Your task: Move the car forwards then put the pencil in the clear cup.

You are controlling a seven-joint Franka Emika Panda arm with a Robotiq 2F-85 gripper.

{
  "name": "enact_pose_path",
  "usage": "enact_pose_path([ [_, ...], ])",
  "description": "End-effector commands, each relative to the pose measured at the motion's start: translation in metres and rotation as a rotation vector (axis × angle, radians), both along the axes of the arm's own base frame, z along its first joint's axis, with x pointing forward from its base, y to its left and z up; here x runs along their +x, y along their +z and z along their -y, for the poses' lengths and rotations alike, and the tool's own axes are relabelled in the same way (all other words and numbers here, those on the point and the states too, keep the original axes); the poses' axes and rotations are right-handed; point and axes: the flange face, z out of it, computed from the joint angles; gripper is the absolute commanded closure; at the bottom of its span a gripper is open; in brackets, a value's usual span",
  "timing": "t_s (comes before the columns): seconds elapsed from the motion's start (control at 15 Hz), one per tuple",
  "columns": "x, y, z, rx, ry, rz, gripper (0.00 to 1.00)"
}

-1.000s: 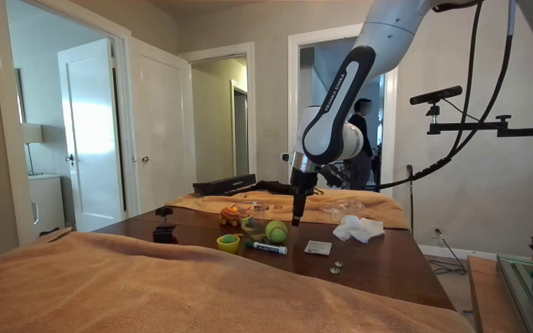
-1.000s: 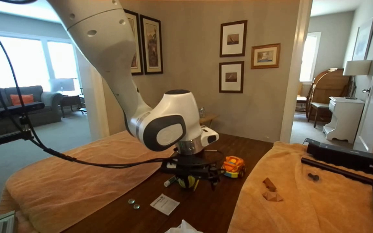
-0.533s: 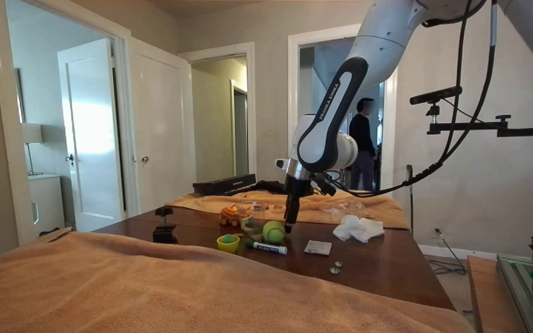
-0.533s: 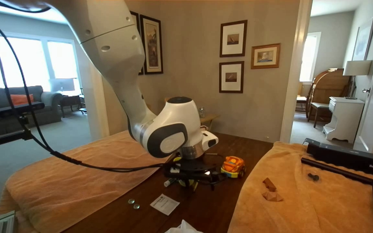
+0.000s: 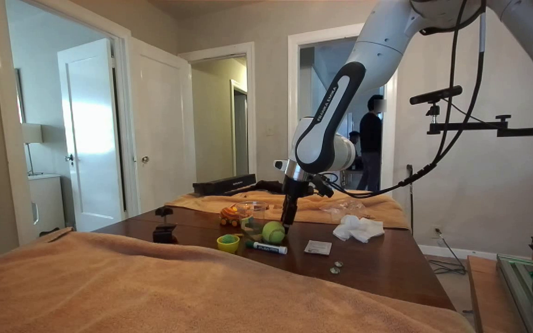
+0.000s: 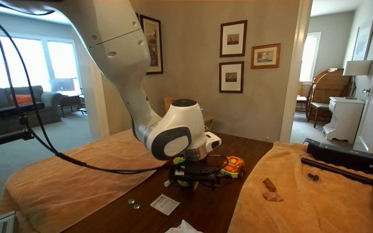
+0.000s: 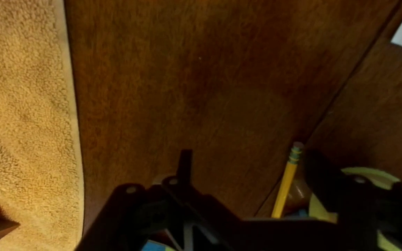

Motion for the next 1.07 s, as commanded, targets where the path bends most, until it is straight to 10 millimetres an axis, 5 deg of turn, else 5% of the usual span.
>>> enact_pose_path([
  [0.0,0.007,-0.003,0.003,0.015,0.028,0.025,0.48],
  [0.2,0.008,-0.005,0.002,0.025,0.032,0.024,0.69],
  [0.73,0.006,0.003,-0.005,0.018,0.056,0.03,0.5],
  [1.0,0.005,0.006,-0.003,0.018,0.049,0.03,0.57],
])
